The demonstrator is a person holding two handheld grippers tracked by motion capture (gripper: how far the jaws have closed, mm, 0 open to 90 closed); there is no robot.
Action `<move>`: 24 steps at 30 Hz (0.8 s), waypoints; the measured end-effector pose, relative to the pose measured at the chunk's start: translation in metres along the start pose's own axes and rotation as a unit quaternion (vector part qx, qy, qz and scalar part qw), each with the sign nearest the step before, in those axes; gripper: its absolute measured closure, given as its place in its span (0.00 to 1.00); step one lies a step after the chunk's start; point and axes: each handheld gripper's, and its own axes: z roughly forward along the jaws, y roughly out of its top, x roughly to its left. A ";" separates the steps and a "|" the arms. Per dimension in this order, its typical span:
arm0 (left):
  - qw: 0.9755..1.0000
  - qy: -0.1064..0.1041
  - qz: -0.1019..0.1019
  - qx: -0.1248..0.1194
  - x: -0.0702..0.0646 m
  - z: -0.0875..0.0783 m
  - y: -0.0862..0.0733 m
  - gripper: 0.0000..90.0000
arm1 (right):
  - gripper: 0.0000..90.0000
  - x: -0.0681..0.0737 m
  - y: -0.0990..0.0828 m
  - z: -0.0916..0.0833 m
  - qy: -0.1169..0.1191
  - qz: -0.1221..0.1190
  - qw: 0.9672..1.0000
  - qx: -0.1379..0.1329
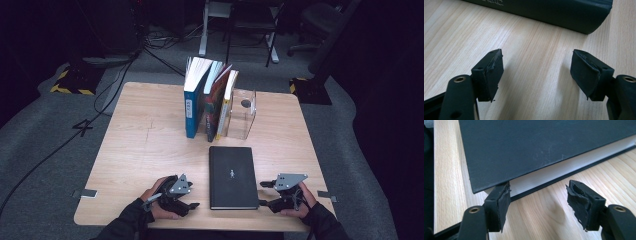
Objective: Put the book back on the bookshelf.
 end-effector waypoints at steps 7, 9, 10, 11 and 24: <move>1.000 0.007 -0.005 0.001 0.002 -0.003 -0.003 0.29 | 0.39 0.008 0.006 0.008 0.001 -0.001 1.000 -0.009; 1.000 0.010 -0.007 0.001 0.001 -0.003 -0.003 0.28 | 0.38 0.010 0.008 0.010 0.001 -0.002 1.000 -0.013; 1.000 0.011 -0.008 0.001 0.001 -0.003 -0.003 0.27 | 0.38 0.012 0.009 0.011 0.000 0.001 1.000 -0.014; 1.000 0.011 -0.009 0.002 0.001 -0.003 -0.004 0.27 | 0.38 0.012 0.010 0.011 0.000 -0.002 1.000 -0.017; 0.999 0.024 -0.019 -0.016 -0.010 -0.025 -0.001 0.20 | 0.35 0.023 0.026 0.017 -0.013 0.009 0.999 -0.043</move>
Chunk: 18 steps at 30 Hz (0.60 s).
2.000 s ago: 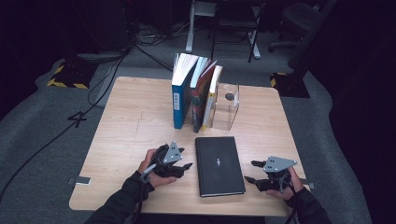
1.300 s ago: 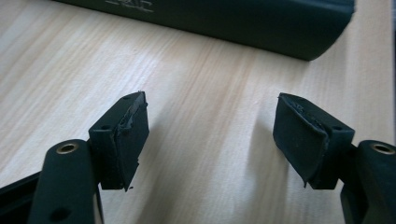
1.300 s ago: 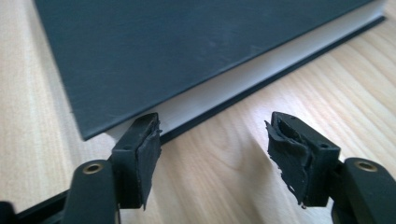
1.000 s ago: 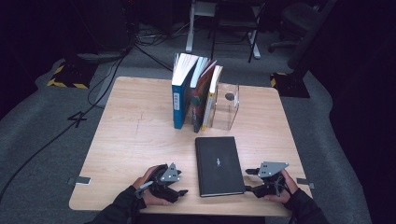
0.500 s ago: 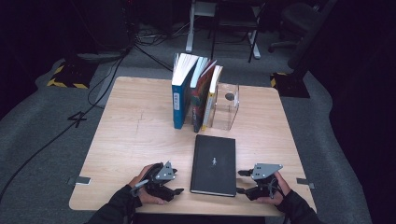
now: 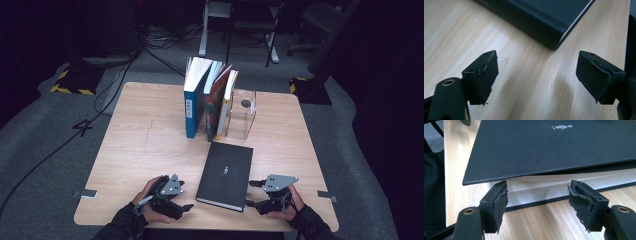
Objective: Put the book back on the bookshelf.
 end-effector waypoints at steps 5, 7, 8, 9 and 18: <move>1.000 -0.003 0.019 -0.021 -0.011 -0.002 0.013 0.21 | 0.35 0.003 0.007 0.000 -0.006 0.000 1.000 -0.012; 0.999 -0.007 0.029 -0.025 -0.016 0.001 0.019 0.21 | 0.35 0.003 0.012 -0.001 -0.006 0.007 1.000 -0.021; 0.999 -0.011 0.033 -0.027 -0.018 0.003 0.023 0.21 | 0.35 0.003 0.013 -0.001 -0.007 0.005 1.000 -0.024; 0.999 -0.009 0.035 -0.027 -0.020 0.005 0.026 0.22 | 0.35 0.004 0.016 -0.001 -0.010 0.004 1.000 -0.027; 0.999 0.021 0.035 -0.019 -0.027 0.025 0.046 0.20 | 0.35 0.007 0.038 0.003 -0.027 0.003 0.999 -0.048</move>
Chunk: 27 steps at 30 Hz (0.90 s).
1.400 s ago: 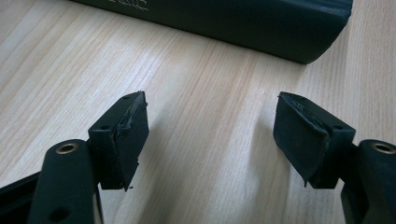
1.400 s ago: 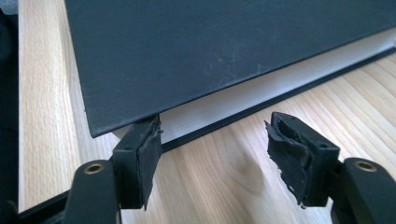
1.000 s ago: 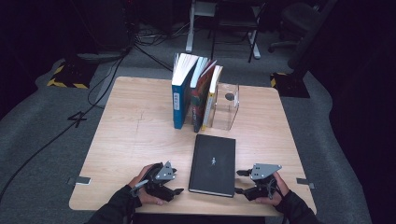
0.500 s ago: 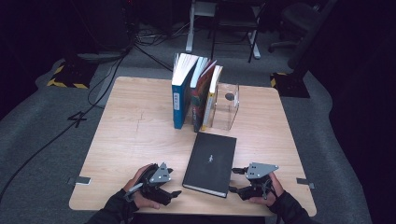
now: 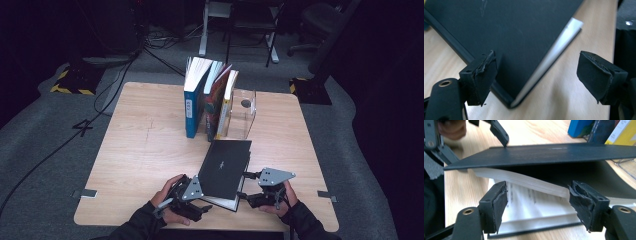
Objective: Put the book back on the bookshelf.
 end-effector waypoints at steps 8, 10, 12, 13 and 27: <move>0.998 0.059 -0.013 -0.001 0.000 0.012 0.012 0.18 | 0.35 0.000 0.022 0.008 -0.020 -0.002 1.000 -0.025; 0.997 0.080 -0.016 0.004 0.000 0.016 0.015 0.18 | 0.34 0.000 0.027 0.011 -0.022 -0.007 0.999 -0.027; 0.995 0.097 -0.023 0.007 0.001 0.020 0.017 0.18 | 0.34 0.000 0.031 0.013 -0.026 -0.009 0.999 -0.030; 0.994 0.104 -0.027 0.007 0.002 0.021 0.018 0.19 | 0.34 -0.001 0.034 0.015 -0.027 -0.010 0.999 -0.030; 0.989 0.146 -0.024 -0.025 0.009 0.016 0.022 0.49 | 0.38 -0.006 0.041 0.012 -0.029 -0.002 0.998 -0.048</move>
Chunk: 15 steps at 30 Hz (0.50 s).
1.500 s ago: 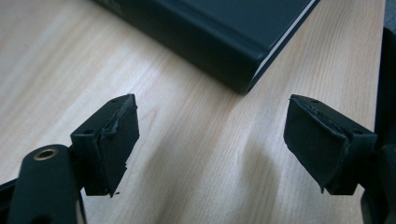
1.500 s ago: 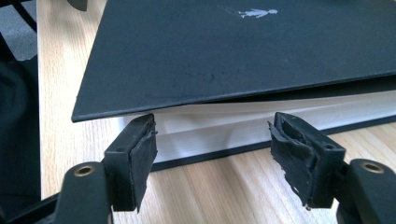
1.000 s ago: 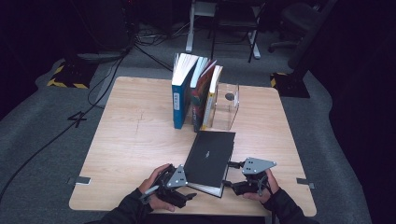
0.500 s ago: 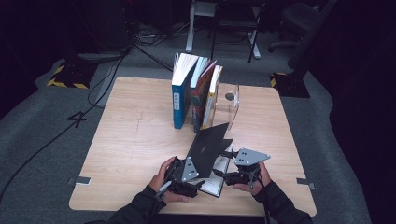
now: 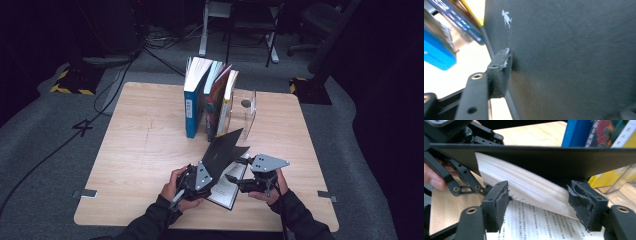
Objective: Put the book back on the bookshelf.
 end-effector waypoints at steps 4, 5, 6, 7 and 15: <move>1.000 0.005 0.010 -0.008 0.001 -0.004 0.000 0.54 | 0.37 -0.004 -0.003 -0.006 -0.006 -0.003 1.000 0.005; 1.000 0.002 0.011 -0.011 0.004 -0.006 0.000 0.55 | 0.37 -0.005 -0.004 -0.007 -0.007 -0.003 1.000 0.006; 1.000 0.001 0.010 -0.017 0.006 -0.008 -0.001 0.58 | 0.37 -0.008 -0.006 -0.010 -0.010 -0.001 1.000 0.005; 1.000 -0.001 0.006 -0.022 0.008 -0.010 -0.001 0.59 | 0.37 -0.010 -0.008 -0.013 -0.013 0.003 1.000 0.005; 0.996 -0.054 -0.010 -0.064 0.019 -0.022 -0.010 0.65 | 0.37 -0.029 -0.035 -0.027 -0.039 0.006 0.998 0.039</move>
